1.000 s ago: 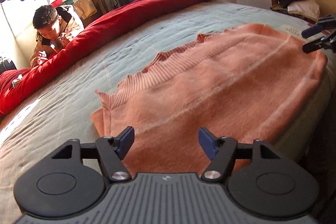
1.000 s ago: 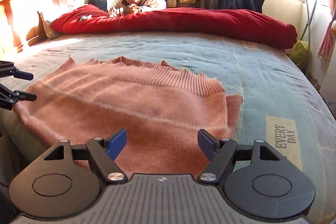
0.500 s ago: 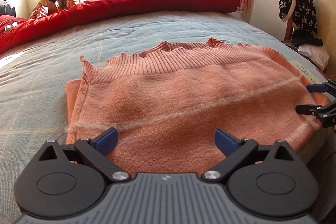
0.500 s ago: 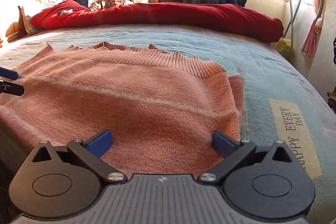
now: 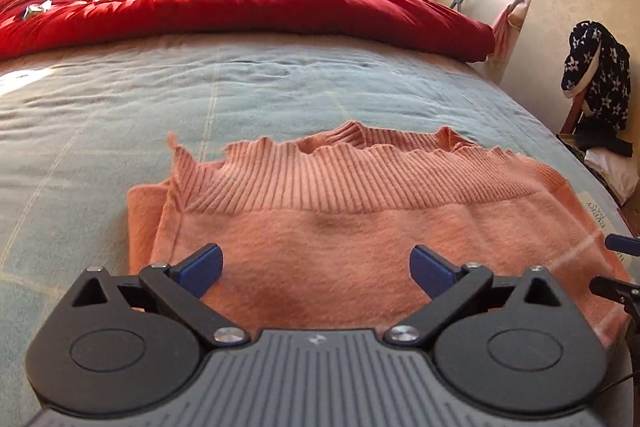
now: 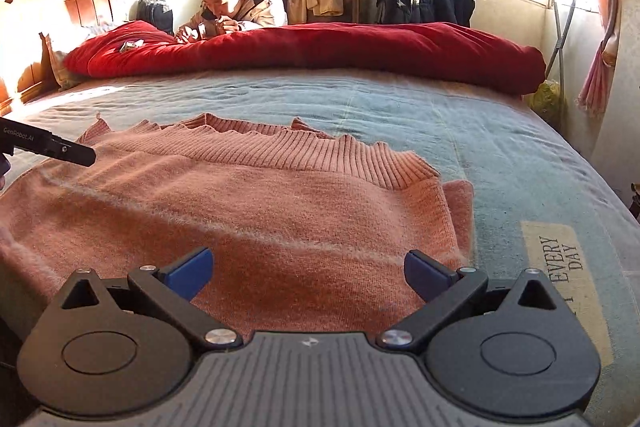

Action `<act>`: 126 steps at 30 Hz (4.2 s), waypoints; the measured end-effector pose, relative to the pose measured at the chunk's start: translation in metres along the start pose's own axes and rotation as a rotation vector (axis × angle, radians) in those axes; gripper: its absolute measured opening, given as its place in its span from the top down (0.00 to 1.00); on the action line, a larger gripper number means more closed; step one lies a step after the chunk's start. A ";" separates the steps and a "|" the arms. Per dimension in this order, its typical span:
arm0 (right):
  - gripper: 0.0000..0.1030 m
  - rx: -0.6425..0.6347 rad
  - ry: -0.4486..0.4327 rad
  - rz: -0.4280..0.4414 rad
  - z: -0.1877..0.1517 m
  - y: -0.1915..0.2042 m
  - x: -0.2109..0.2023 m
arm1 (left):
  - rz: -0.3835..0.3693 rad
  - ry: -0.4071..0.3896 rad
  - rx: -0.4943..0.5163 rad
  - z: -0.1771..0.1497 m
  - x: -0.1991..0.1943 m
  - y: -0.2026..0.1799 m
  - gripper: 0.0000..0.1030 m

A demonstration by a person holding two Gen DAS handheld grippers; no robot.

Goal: Fold clothes

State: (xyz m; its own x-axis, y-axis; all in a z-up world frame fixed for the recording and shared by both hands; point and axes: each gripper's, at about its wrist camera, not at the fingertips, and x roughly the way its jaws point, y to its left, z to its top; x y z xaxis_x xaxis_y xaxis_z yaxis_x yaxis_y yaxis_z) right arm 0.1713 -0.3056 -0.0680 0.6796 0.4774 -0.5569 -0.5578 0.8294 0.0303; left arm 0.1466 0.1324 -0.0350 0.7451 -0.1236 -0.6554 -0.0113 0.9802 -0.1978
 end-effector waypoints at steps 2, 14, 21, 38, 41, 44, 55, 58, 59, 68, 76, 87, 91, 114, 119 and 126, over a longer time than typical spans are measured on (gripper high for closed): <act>0.00 0.018 0.002 0.010 -0.003 -0.003 -0.005 | -0.018 -0.020 -0.025 -0.009 -0.024 0.011 0.03; 0.00 0.070 -0.019 0.048 -0.005 0.016 -0.025 | -0.192 0.094 -0.118 -0.051 -0.063 0.042 0.03; 0.00 0.029 -0.008 0.027 -0.002 0.032 -0.033 | -0.314 0.082 -0.151 -0.064 -0.060 0.055 0.02; 0.00 -0.093 0.038 0.012 0.006 0.083 -0.027 | -0.655 0.225 -0.174 -0.071 -0.053 0.111 0.02; 0.00 -0.111 0.052 0.013 0.006 0.088 -0.025 | -0.556 0.243 -0.083 -0.067 -0.066 0.107 0.02; 0.00 -0.119 0.053 0.018 0.006 0.090 -0.024 | -0.465 0.149 0.029 -0.054 -0.088 0.091 0.02; 0.00 -0.077 0.083 -0.048 -0.001 0.076 -0.004 | -0.123 0.087 0.337 -0.056 -0.039 -0.001 0.01; 0.00 -0.064 0.089 -0.039 -0.008 0.072 -0.001 | -0.089 0.059 0.350 -0.078 -0.046 -0.001 0.01; 0.00 -0.060 0.088 -0.036 -0.011 0.071 0.000 | -0.090 0.053 0.340 -0.083 -0.049 0.001 0.01; 0.00 -0.026 0.072 -0.002 -0.029 0.062 0.005 | -0.109 -0.008 0.310 -0.046 -0.066 -0.016 0.01; 0.00 -0.018 0.059 0.016 -0.038 0.058 0.007 | -0.167 -0.010 0.189 0.010 0.002 -0.032 0.01; 0.00 -0.025 0.025 0.031 -0.043 0.056 0.006 | -0.001 -0.002 0.035 -0.019 0.008 -0.007 0.01; 0.00 -0.027 0.011 0.030 -0.044 0.056 0.006 | -0.054 -0.006 0.000 -0.007 0.005 -0.013 0.01; 0.00 0.110 -0.017 0.050 0.035 0.018 0.036 | -0.058 0.005 -0.042 -0.016 0.021 -0.013 0.01; 0.00 0.144 -0.028 0.036 0.035 0.006 0.033 | -0.040 0.004 -0.041 -0.016 0.022 -0.016 0.00; 0.00 0.183 -0.040 0.016 0.036 -0.007 0.029 | -0.034 0.002 -0.044 -0.016 0.022 -0.017 0.00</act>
State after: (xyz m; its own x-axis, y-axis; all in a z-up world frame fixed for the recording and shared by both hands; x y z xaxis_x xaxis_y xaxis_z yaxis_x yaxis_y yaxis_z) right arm 0.2119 -0.2873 -0.0540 0.6919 0.4990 -0.5218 -0.4752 0.8588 0.1913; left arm 0.1521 0.1110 -0.0579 0.7439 -0.1574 -0.6495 -0.0153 0.9676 -0.2520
